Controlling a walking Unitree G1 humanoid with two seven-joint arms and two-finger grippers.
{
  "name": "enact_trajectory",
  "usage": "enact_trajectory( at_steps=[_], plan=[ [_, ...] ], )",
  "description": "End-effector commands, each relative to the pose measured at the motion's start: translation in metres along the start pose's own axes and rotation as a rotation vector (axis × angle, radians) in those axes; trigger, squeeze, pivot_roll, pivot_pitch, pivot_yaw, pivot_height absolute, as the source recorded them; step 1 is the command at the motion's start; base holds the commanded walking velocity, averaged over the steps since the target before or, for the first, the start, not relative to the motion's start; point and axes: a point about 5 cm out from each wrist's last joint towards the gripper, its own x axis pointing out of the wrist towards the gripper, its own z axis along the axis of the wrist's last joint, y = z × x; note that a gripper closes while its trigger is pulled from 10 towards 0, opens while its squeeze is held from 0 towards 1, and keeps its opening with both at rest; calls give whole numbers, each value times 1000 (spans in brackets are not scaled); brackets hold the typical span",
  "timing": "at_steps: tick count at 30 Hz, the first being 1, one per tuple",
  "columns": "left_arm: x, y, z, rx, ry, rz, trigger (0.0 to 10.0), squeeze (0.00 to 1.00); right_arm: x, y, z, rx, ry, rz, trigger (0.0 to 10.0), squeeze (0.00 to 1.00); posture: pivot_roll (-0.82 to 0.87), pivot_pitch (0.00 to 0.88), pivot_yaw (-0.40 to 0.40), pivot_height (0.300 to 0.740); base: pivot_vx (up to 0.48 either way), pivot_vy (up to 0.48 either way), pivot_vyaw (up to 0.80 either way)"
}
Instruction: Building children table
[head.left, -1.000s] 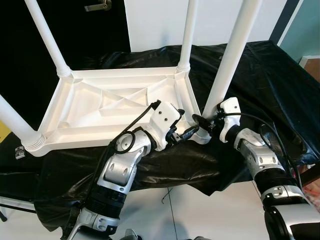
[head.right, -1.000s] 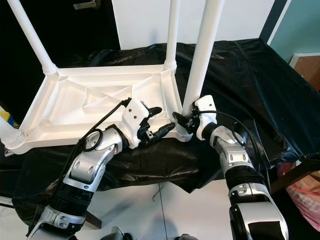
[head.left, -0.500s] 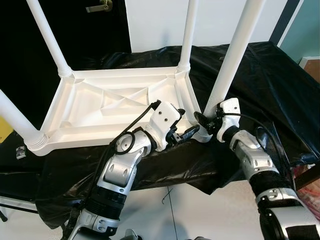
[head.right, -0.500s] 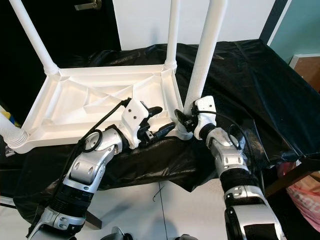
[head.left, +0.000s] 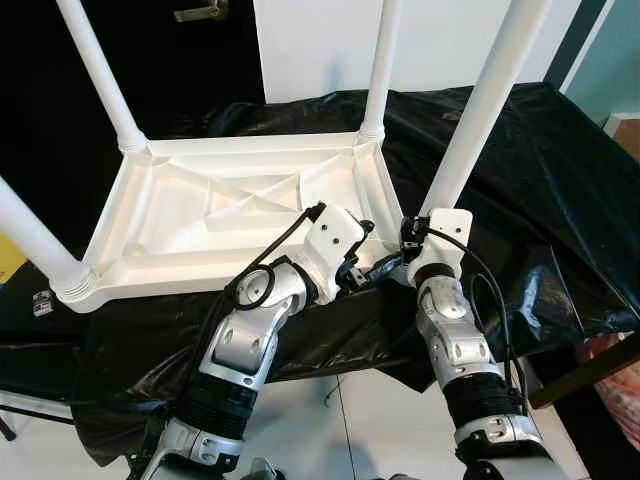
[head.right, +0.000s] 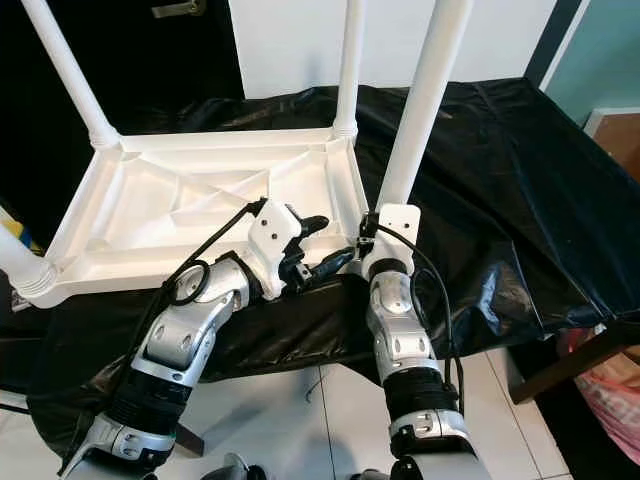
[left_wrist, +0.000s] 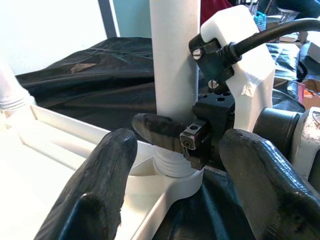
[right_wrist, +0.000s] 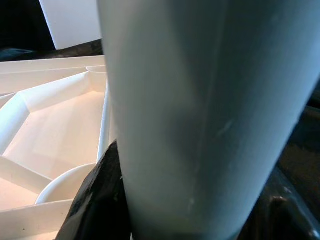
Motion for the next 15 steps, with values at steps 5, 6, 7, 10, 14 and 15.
enact_trajectory(
  at_steps=[5, 6, 7, 10, 14, 15],
  plan=[
    [0, 2, -3, 5, 10, 65, 10000, 0, -7, -10, -24, -21, 127, -43, 10000, 0, -29, 79, -14, 740, 0, 0, 0],
    [0, 3, -3, 5, 10, 70, 10000, 0, -9, -8, -24, -22, 132, -50, 10000, 0, -24, 78, -17, 740, 0, 0, 0],
    [0, 3, -3, 5, 11, 74, 10000, 0, -9, -5, -24, -20, 135, -48, 10000, 0, -23, 77, -20, 740, 0, 0, 0],
    [0, 4, -3, 5, 10, 78, 10000, 0, -10, -2, -21, -26, 129, -47, 10000, 0, -25, 76, -21, 740, 0, 0, 0],
    [0, 4, -3, 6, 9, 80, 10000, 0, -9, -2, -18, -32, 110, -43, 10000, 0, -24, 73, -21, 740, 0, 0, 0],
    [0, 4, -3, 6, 8, 80, 10000, 0, -8, -3, -16, -34, 94, -35, 10000, 247, -24, 72, -21, 740, 0, 0, 0]
  ],
)
